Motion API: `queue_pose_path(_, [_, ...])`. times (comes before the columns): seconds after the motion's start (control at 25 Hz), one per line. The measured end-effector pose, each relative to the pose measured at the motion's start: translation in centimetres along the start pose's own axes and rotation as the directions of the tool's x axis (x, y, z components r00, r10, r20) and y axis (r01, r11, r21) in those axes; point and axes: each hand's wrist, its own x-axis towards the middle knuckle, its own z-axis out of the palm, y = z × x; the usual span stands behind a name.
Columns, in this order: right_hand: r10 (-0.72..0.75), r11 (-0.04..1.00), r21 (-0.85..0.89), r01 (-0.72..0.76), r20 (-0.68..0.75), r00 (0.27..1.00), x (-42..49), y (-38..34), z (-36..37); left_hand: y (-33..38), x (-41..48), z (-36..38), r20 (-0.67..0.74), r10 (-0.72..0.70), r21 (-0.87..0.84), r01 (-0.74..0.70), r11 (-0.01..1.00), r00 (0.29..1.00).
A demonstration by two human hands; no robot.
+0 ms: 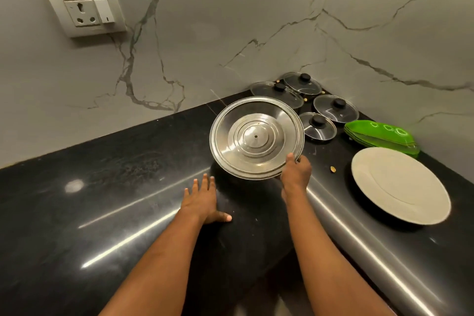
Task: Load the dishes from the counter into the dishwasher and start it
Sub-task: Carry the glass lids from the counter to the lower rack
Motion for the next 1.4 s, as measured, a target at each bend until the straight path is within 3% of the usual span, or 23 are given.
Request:
queue_pose_path(0.12, [0.124, 0.983, 0.128, -0.131, 0.058, 0.991, -0.5, 1.8, -2.8, 0.6, -1.8, 0.7, -0.055, -0.005, 0.024, 0.006, 1.000, 0.998])
queue_pose_path(0.52, [0.215, 0.966, 0.148, -0.211, -0.012, 0.976, -6.9, 7.3, -14.2, 3.3, -11.1, 5.1, -0.149, 0.022, 0.065, -0.012, 0.998, 0.989])
queue_pose_path(1.12, [0.234, 0.956, 0.198, -0.217, -0.066, 0.970, -23.3, 11.7, -25.1, 0.3, -27.4, 12.1, -0.158, 0.103, 0.184, -0.074, 0.980, 0.982])
queue_pose_path(1.4, [0.220, 0.964, 0.176, -0.198, -0.119, 0.968, -32.8, 14.5, -28.4, -3.1, -34.3, 15.1, -0.123, 0.198, 0.186, -0.174, 0.967, 0.972])
